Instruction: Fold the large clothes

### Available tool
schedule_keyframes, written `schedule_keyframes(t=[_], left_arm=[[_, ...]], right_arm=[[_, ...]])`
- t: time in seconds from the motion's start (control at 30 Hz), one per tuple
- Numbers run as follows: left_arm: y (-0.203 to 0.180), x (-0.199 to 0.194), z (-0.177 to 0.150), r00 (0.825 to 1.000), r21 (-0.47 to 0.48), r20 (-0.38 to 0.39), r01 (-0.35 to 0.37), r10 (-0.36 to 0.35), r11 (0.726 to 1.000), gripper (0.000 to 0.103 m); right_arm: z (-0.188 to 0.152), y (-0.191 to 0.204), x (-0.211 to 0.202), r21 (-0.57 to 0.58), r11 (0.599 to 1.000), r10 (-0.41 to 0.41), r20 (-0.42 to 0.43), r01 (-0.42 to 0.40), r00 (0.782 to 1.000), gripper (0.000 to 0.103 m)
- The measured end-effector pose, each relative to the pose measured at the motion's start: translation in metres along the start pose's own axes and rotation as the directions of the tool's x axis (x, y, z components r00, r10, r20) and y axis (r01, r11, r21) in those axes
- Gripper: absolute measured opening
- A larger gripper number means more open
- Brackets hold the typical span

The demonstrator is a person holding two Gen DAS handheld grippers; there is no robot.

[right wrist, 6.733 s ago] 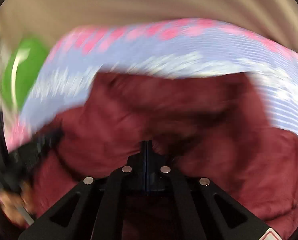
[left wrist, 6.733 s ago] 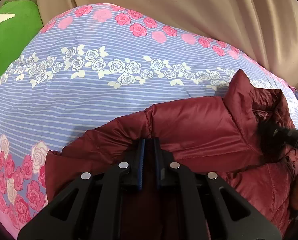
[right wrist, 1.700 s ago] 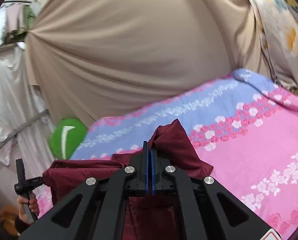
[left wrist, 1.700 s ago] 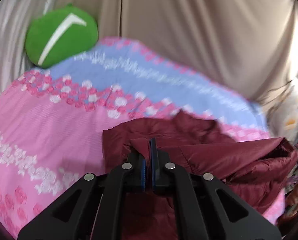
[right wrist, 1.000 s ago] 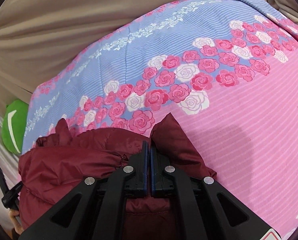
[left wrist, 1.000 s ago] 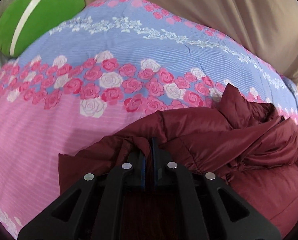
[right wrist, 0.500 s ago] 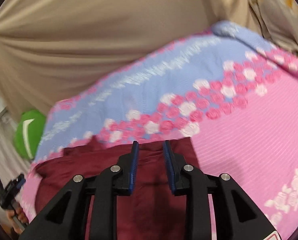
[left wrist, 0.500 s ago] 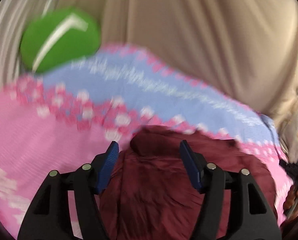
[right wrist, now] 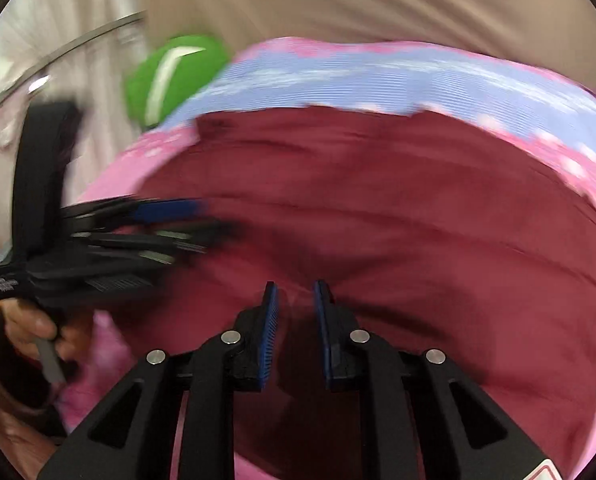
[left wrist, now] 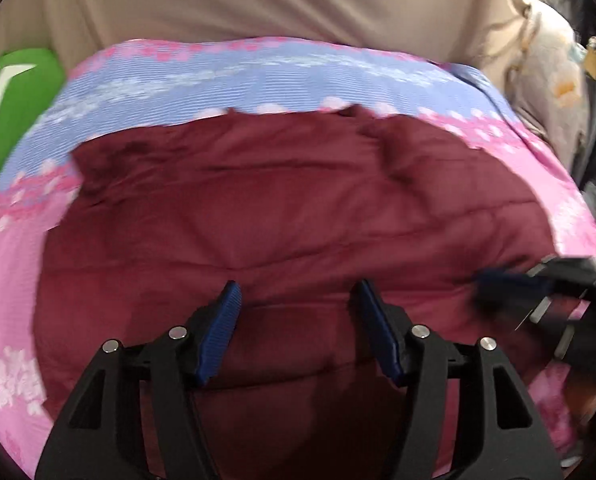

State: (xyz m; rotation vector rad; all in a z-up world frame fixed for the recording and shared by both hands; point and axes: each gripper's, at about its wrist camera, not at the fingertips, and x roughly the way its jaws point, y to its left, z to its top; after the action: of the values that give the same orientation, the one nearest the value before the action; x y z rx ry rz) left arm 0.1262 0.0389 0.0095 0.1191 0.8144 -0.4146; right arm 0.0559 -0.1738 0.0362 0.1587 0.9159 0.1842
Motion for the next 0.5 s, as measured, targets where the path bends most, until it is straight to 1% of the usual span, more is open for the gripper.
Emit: schedule_keyframes(t=[0.03, 0.07, 0.13, 0.2, 0.23, 0.27, 0.33, 0.37, 0.4, 0.43, 0.47, 0.5], left_arm=[[0.012, -0.001, -0.003, 0.999, -0.021, 0.002, -0.047, 0.047, 0.999, 0.059], [0.024, -0.001, -0.006, 0.997, -0.043, -0.001, -0.073, 0.073, 0.996, 0.058], [0.043, -0.002, -0.012, 0.995, -0.094, -0.015, -0.098, 0.098, 0.991, 0.058], [0.066, -0.004, -0.017, 0.987, -0.143, -0.025, -0.158, 0.156, 0.977, 0.058], [0.071, -0.006, -0.017, 0.987, -0.157, -0.027, -0.162, 0.160, 0.974, 0.058], [0.080, -0.009, -0.015, 0.988, -0.186, -0.027, -0.152, 0.149, 0.971, 0.058], [0.092, -0.016, -0.006, 0.991, -0.236, -0.010, -0.129, 0.130, 0.963, 0.058], [0.100, -0.023, 0.003, 0.992, -0.264, 0.010, -0.116, 0.123, 0.957, 0.059], [0.108, -0.029, 0.015, 0.992, -0.291, 0.042, -0.098, 0.115, 0.952, 0.061], [0.114, -0.032, 0.025, 0.991, -0.309, 0.079, -0.078, 0.107, 0.948, 0.071], [0.122, -0.034, 0.039, 0.988, -0.326, 0.119, -0.058, 0.102, 0.943, 0.089], [0.128, -0.030, 0.052, 0.985, -0.339, 0.135, -0.052, 0.103, 0.939, 0.095]], right_arm=[[-0.002, -0.015, -0.004, 0.036, 0.999, -0.025, 0.006, 0.025, 1.000, 0.011], [-0.008, -0.045, -0.015, 0.114, 0.991, -0.065, 0.016, 0.063, 0.998, 0.007], [-0.019, -0.082, -0.029, 0.209, 0.972, -0.119, 0.023, 0.112, 0.993, 0.005], [-0.031, -0.121, -0.048, 0.308, 0.929, -0.221, 0.013, 0.207, 0.975, 0.005], [-0.036, -0.139, -0.059, 0.354, 0.900, -0.273, 0.007, 0.253, 0.962, 0.007], [-0.038, -0.147, -0.066, 0.378, 0.886, -0.294, 0.006, 0.270, 0.956, 0.016], [-0.032, -0.159, -0.081, 0.410, 0.860, -0.343, 0.022, 0.304, 0.939, 0.023], [-0.022, -0.164, -0.088, 0.415, 0.859, -0.347, 0.044, 0.299, 0.937, 0.030], [-0.013, -0.167, -0.092, 0.421, 0.865, -0.330, 0.066, 0.274, 0.942, 0.039], [-0.002, -0.169, -0.091, 0.424, 0.874, -0.301, 0.086, 0.239, 0.950, 0.058], [0.011, -0.175, -0.087, 0.431, 0.879, -0.273, 0.108, 0.202, 0.956, 0.063], [0.021, -0.181, -0.081, 0.442, 0.874, -0.277, 0.115, 0.201, 0.954, 0.063]])
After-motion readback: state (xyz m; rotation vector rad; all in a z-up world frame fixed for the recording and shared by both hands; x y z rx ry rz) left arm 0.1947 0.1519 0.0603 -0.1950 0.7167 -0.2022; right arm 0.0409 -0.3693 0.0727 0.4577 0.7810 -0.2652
